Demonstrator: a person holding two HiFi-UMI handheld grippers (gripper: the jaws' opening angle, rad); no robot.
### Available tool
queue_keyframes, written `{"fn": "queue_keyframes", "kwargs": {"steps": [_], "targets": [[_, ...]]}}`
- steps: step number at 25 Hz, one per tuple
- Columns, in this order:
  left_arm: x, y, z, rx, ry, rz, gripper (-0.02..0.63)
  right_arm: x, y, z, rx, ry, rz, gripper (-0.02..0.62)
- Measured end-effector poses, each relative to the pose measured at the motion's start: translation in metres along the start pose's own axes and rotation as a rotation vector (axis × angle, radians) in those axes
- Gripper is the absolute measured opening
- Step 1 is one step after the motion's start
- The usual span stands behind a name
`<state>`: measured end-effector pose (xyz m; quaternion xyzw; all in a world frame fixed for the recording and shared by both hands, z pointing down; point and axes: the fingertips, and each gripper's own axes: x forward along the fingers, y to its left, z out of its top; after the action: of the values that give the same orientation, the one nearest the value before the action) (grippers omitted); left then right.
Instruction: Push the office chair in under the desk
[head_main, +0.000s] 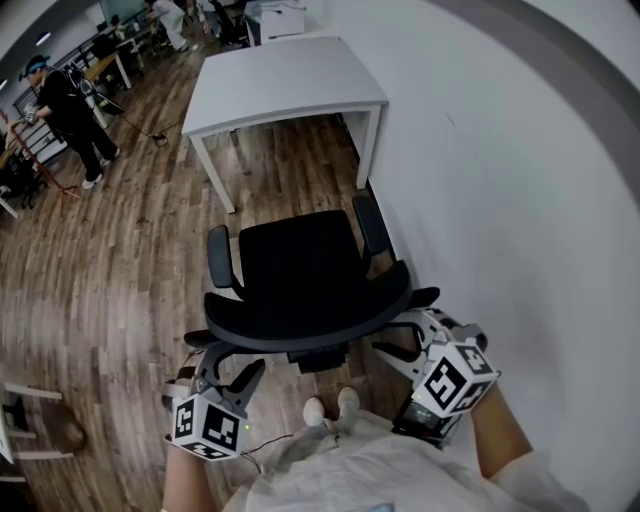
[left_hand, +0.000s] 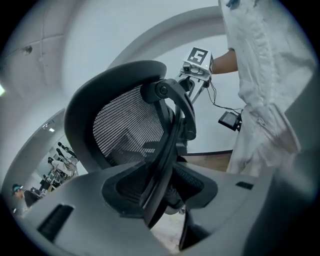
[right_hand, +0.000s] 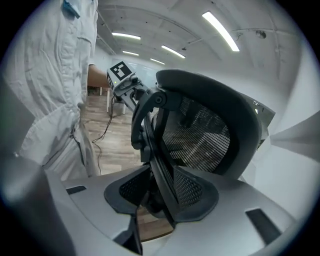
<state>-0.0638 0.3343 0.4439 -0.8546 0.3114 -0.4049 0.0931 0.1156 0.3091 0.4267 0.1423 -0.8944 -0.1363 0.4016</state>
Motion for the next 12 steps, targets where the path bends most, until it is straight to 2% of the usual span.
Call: {"fn": "queue_keyframes", "kwargs": {"steps": [12], "targets": [[0.026, -0.009, -0.007, 0.137, 0.104, -0.039, 0.161, 0.023, 0.000, -0.018, -0.158, 0.144, 0.051, 0.150]]}}
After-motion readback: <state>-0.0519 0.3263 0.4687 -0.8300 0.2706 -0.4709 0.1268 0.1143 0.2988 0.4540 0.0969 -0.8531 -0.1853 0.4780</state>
